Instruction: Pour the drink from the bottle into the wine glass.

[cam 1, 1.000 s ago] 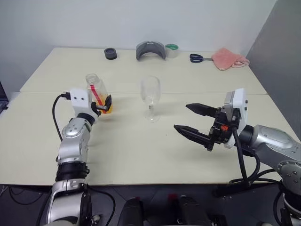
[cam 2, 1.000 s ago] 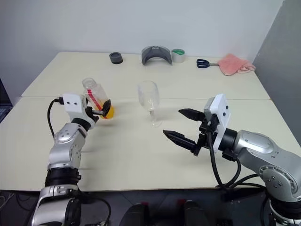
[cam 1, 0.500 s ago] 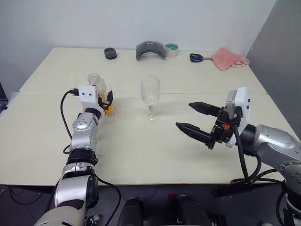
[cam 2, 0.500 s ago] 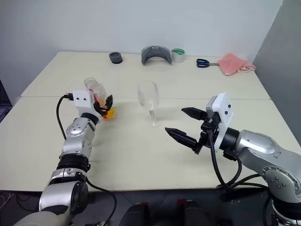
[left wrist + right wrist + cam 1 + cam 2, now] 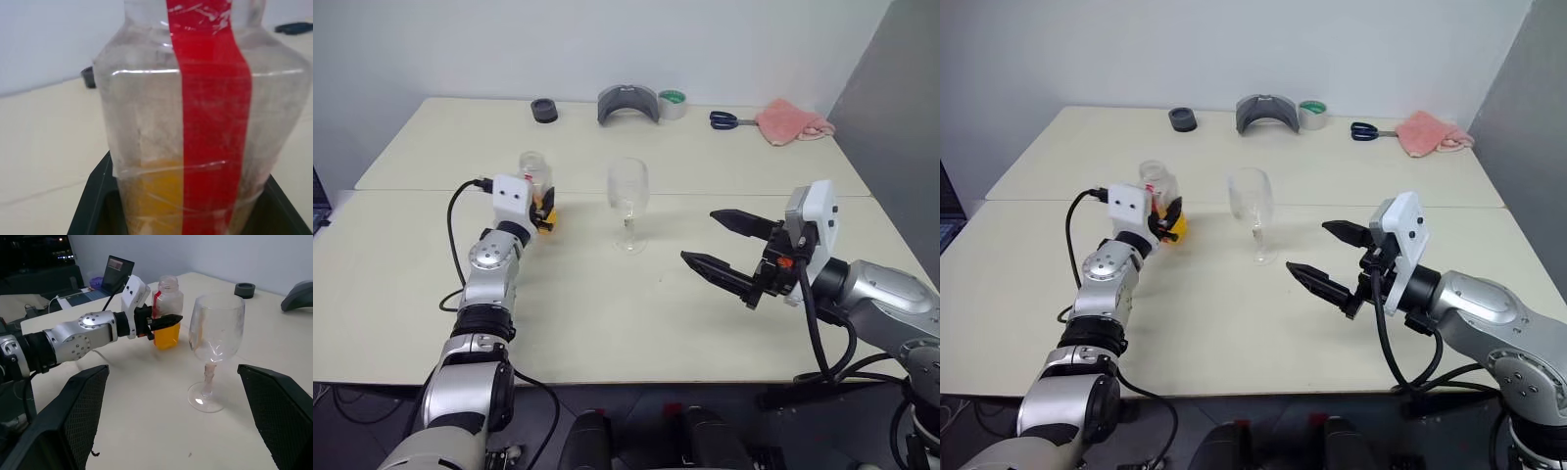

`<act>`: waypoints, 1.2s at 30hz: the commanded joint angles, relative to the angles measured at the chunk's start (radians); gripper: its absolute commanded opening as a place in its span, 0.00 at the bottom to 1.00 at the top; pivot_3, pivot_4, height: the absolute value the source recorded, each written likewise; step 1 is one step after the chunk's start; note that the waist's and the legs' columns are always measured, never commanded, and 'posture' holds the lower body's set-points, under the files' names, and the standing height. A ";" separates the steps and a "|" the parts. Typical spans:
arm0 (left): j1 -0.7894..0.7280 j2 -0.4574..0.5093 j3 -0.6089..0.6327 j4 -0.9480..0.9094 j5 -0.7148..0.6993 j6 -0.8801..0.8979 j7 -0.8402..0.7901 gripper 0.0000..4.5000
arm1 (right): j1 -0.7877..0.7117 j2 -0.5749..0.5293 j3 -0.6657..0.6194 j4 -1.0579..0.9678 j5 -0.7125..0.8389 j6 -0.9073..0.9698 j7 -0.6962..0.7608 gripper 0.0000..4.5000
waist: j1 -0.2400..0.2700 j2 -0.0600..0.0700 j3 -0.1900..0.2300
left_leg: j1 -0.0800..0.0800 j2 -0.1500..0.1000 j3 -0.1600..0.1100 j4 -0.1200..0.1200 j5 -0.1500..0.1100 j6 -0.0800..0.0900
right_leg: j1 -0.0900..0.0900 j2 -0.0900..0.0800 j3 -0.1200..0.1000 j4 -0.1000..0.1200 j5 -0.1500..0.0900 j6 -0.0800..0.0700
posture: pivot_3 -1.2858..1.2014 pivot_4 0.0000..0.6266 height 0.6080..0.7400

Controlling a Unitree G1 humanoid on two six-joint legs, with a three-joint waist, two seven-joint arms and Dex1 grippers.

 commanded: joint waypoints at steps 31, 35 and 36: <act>-0.551 0.188 -0.311 0.347 0.378 -0.458 -0.225 0.39 | -0.031 0.272 0.173 0.109 -0.410 -0.305 0.043 1.00 | -0.004 0.000 0.000 | -0.003 0.000 0.000 0.000 0.000 0.000 | -0.003 0.001 -0.001 0.000 0.000 0.000 | 0.52 0.24 1.00; -0.565 0.204 -0.333 0.371 0.417 -0.491 -0.205 0.39 | -0.010 0.296 0.179 0.117 -0.428 -0.347 0.064 1.00 | -0.005 0.000 0.000 | -0.003 0.000 0.000 0.000 0.000 0.000 | -0.003 0.001 -0.001 0.000 0.000 0.000 | 0.52 0.24 1.00; -0.570 0.207 -0.339 0.376 0.427 -0.498 -0.199 0.39 | 0.002 0.295 0.181 0.118 -0.437 -0.359 0.073 1.00 | -0.005 0.000 0.000 | -0.003 0.000 0.000 0.000 0.000 0.000 | -0.003 0.001 -0.001 0.000 0.000 0.000 | 0.52 0.24 1.00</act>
